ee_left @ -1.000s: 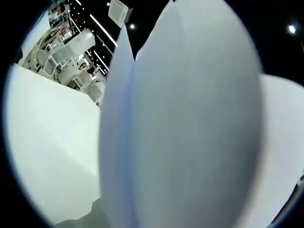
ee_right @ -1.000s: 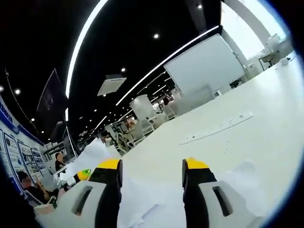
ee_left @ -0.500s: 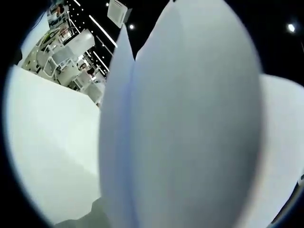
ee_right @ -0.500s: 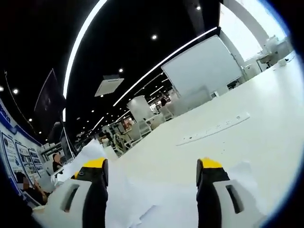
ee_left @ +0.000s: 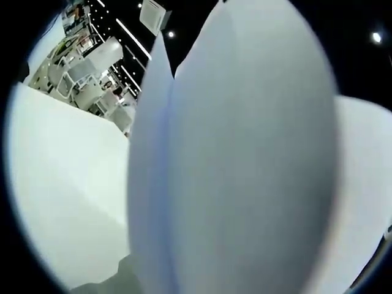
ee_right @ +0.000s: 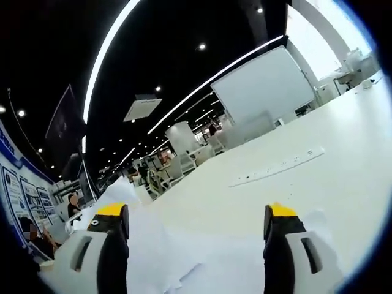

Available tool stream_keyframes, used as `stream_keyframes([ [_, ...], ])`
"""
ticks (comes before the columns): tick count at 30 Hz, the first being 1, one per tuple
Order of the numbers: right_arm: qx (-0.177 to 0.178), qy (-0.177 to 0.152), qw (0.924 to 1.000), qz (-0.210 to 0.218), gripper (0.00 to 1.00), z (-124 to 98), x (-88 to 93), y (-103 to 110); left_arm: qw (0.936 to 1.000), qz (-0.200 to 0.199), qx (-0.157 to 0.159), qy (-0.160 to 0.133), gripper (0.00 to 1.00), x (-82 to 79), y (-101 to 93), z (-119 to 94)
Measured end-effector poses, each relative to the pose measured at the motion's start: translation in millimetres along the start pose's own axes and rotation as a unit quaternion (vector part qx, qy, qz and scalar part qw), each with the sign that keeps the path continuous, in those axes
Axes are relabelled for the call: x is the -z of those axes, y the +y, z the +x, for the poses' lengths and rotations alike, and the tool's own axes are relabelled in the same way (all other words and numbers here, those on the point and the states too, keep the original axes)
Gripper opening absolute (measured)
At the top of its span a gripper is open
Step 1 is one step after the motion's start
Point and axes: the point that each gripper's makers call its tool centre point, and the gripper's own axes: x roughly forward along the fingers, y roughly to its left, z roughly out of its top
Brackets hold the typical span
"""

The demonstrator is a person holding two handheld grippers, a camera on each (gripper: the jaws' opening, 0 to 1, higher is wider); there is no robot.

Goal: Organize the stack of printing papers by aligning and flattening the scattered papers on the table

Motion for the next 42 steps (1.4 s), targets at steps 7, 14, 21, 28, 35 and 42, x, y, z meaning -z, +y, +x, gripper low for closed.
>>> stream_keyframes([
  [7, -0.009, 0.008, 0.9998, -0.015, 0.90, 0.5, 3.4, 7.0, 1.0000, 0.001, -0.001, 0.000, 0.06, 0.2, 0.2, -0.1],
  [14, -0.024, 0.007, 0.9996, 0.010, 0.90, -2.1, 1.7, 11.5, 1.0000, 0.001, -0.002, -0.002, 0.06, -0.3, 1.6, 0.3],
  [21, -0.012, 0.013, 0.9998, 0.009, 0.90, -10.8, 0.9, -0.9, 1.0000, 0.001, -0.002, -0.003, 0.06, -1.0, 2.4, 0.6],
  [28, -0.009, 0.012, 0.9999, 0.001, 0.90, -16.2, -2.6, -4.4, 1.0000, 0.001, -0.003, -0.003, 0.06, -1.0, 2.8, 0.2],
  [35, -0.004, 0.019, 0.9995, -0.025, 0.90, -24.0, -5.5, -5.7, 1.0000, 0.001, -0.002, -0.002, 0.06, -0.2, 1.2, 0.0],
  [42, 0.013, 0.008, 0.9993, -0.034, 0.90, -34.9, -17.0, -18.7, 1.0000, 0.001, -0.002, -0.002, 0.06, -0.2, 1.8, 0.3],
])
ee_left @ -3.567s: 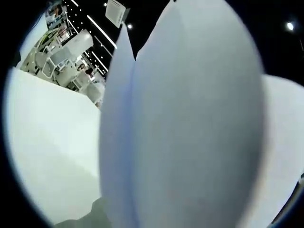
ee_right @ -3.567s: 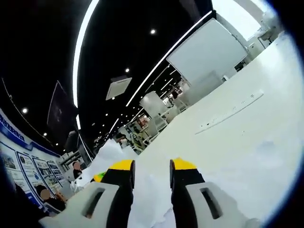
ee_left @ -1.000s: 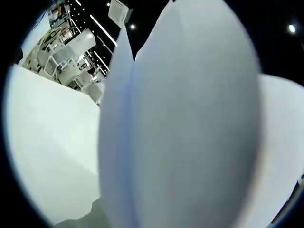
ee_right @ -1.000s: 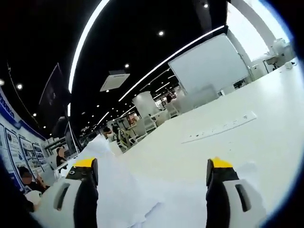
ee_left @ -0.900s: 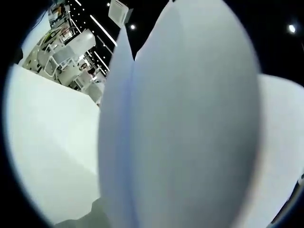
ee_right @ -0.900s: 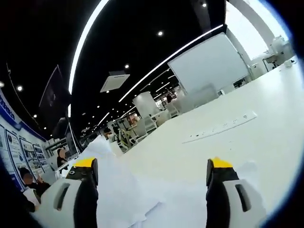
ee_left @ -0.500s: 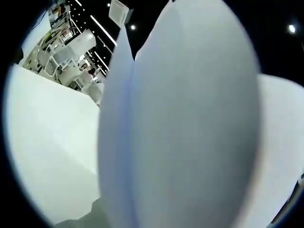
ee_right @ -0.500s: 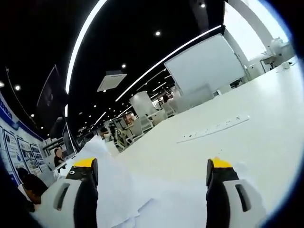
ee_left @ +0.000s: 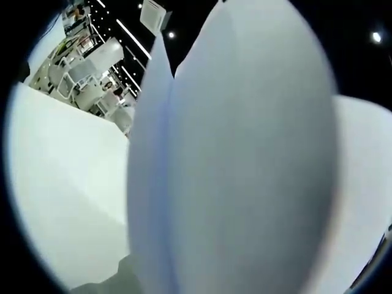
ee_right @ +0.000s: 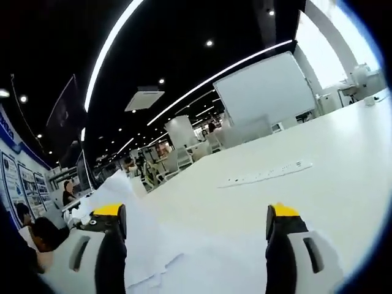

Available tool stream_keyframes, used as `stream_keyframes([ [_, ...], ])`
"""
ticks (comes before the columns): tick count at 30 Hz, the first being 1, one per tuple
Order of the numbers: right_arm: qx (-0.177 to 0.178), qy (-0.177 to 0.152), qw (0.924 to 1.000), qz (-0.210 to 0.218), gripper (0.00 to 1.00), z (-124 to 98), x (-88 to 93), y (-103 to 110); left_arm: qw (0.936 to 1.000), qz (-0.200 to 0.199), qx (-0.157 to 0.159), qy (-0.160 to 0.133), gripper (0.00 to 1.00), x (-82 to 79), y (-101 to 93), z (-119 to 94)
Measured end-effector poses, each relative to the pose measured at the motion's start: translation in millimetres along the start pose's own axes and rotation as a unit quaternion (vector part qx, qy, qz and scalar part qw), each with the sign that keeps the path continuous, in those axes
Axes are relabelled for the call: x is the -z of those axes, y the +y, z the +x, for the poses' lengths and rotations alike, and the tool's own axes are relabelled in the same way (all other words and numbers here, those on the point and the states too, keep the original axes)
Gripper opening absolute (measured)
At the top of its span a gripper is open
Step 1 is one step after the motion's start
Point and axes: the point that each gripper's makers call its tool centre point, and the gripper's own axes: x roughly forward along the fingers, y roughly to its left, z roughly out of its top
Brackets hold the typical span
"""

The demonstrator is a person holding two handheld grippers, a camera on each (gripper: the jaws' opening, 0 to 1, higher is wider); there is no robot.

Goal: Organize the stack of printing papers by aligning and flattening the scattered papers on the table

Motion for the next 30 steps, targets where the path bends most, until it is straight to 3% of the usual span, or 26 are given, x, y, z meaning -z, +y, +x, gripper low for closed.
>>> stream_keyframes([
  [12, 0.027, -0.012, 0.9996, -0.005, 0.90, -9.5, -13.3, -30.9, 1.0000, 0.001, -0.001, 0.000, 0.06, -0.4, 0.7, -0.1],
  [21, 0.058, 0.001, 0.9977, -0.034, 0.90, -17.1, -9.2, -57.4, 1.0000, 0.003, -0.001, 0.001, 0.06, -0.2, 0.5, -0.4],
  [30, 0.068, -0.002, 0.9972, -0.029, 0.89, -21.6, -5.3, -70.1, 1.0000, 0.006, -0.002, 0.001, 0.06, -0.5, 0.3, -0.1],
])
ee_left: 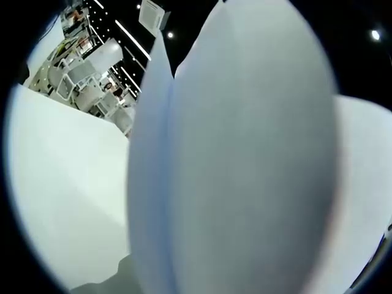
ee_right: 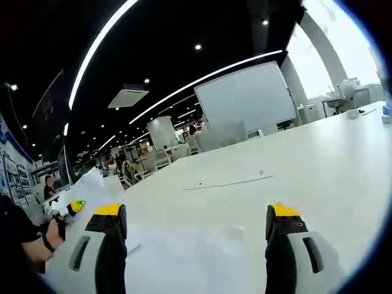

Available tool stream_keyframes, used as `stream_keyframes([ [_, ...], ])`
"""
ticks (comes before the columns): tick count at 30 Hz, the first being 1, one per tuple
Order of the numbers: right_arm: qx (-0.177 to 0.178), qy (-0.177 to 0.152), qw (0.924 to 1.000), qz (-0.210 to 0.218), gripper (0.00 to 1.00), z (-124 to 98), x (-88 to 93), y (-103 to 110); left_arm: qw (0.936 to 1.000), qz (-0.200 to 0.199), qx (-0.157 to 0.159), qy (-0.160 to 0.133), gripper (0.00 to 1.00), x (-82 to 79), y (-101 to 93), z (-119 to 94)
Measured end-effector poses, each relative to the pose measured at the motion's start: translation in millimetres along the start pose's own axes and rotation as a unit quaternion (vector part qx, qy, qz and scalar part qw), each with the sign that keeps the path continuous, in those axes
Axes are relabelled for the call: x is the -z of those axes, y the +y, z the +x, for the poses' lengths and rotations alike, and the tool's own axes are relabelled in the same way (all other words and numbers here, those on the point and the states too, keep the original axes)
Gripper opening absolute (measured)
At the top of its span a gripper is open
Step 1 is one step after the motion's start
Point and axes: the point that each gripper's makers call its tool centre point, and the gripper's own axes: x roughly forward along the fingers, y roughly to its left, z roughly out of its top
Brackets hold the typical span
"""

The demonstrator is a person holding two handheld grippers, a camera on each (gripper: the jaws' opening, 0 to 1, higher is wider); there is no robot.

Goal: Organize the stack of printing papers by aligning and flattening the scattered papers on the table

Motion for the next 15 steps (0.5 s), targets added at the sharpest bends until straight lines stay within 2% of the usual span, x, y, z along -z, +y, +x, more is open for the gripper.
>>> stream_keyframes([
  [12, -0.004, 0.010, 0.9999, -0.012, 0.89, 2.6, 6.4, -1.7, 1.0000, -0.001, 0.000, -0.001, 0.06, -0.8, 0.6, 0.6],
  [15, 0.001, 0.020, 0.9996, -0.020, 0.89, 4.8, 13.4, -4.4, 1.0000, -0.003, 0.000, -0.001, 0.06, -0.8, 0.3, 0.7],
])
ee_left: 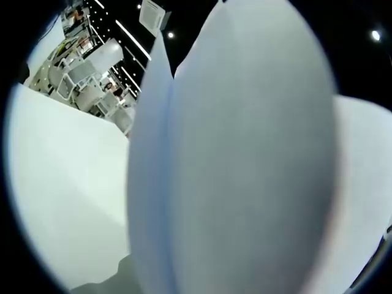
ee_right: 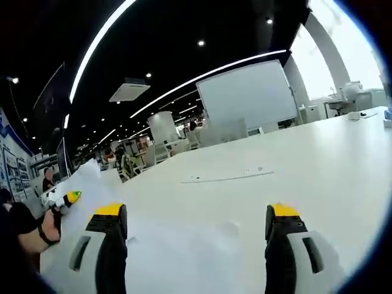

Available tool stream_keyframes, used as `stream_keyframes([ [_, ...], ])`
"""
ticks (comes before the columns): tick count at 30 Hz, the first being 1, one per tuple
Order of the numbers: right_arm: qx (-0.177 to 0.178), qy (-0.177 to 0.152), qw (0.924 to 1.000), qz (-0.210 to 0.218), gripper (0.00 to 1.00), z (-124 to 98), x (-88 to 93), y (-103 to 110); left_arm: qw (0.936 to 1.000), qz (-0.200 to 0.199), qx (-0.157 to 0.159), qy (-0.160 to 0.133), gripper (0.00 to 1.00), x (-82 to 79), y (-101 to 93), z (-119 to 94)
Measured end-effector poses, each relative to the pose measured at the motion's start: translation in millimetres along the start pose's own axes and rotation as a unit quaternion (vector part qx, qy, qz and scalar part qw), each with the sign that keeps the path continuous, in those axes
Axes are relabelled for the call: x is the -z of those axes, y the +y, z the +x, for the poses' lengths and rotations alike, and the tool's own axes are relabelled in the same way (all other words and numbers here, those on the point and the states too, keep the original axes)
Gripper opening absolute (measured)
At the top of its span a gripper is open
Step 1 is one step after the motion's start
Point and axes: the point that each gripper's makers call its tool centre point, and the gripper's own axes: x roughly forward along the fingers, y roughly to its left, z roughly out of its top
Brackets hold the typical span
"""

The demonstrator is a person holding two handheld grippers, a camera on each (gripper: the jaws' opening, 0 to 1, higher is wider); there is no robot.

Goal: Organize the stack of printing papers by aligning and flattening the scattered papers on the table

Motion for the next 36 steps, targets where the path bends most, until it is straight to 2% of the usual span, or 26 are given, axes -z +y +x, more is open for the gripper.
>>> stream_keyframes([
  [10, 0.006, 0.018, 0.9990, -0.040, 0.88, 6.4, 10.9, -0.2, 1.0000, -0.001, 0.001, 0.000, 0.06, 1.1, -0.2, 0.0],
  [19, -0.013, 0.041, 0.9962, -0.076, 0.85, 12.3, 24.0, 10.2, 1.0000, -0.002, 0.001, 0.000, 0.06, 3.1, -3.7, -0.8],
  [24, -0.028, 0.055, 0.9946, -0.084, 0.83, 16.1, 31.4, 16.5, 1.0000, -0.002, 0.001, -0.001, 0.06, 2.6, -2.2, -1.1],
  [31, -0.025, 0.066, 0.9945, -0.077, 0.83, 12.2, 37.3, 19.5, 1.0000, -0.003, 0.001, -0.001, 0.06, 1.5, -0.8, -1.5],
  [36, -0.023, 0.071, 0.9916, -0.105, 0.82, 19.9, 41.6, 21.4, 1.0000, 0.001, 0.000, 0.001, 0.06, 1.4, 0.4, -1.8],
])
